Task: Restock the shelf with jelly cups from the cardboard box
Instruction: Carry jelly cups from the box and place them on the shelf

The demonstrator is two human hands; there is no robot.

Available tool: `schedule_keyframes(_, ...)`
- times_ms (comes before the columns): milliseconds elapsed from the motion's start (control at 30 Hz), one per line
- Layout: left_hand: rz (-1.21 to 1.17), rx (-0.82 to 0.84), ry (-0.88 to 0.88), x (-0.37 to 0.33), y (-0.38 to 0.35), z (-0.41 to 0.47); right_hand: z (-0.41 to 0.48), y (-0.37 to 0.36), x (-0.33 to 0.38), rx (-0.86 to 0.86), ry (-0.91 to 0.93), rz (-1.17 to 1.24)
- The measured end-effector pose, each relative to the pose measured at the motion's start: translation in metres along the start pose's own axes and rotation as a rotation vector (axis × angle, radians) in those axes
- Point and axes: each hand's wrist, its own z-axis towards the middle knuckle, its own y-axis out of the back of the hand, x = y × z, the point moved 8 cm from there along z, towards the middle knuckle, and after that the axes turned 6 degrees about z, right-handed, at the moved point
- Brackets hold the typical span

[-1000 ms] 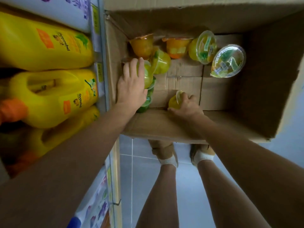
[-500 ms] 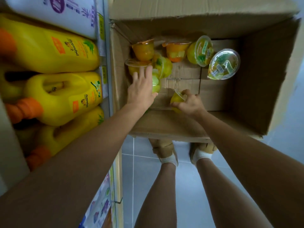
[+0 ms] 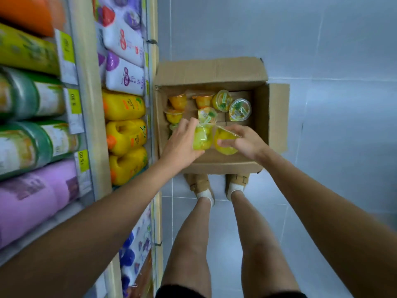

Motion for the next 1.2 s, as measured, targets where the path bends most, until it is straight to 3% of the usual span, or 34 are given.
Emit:
schedule_keyframes(200, 0.237, -0.066, -0.059, -0.071, 0.093, -0.064, -0.112, 0.035, 0.052, -0.022, 0.062, 0.154)
schedule_keyframes(533, -0.02, -0.016, -0.381, -0.181, 0.167, -0.157, -0.305, 0.098, 0.085, -0.241, 0.19, 0.331)
schedule_keyframes(1000, -0.039, 0.106, -0.724, -0.374, 0.182, -0.261, -0.518, 0.13, -0.008, -0.579, 0.377, 0.918)
schedule_keyframes(1200, -0.135, 0.293, -0.823, -0.469, 0.15, -0.325, -0.614, 0.143, -0.068, -0.774, 0.461, 1.119)
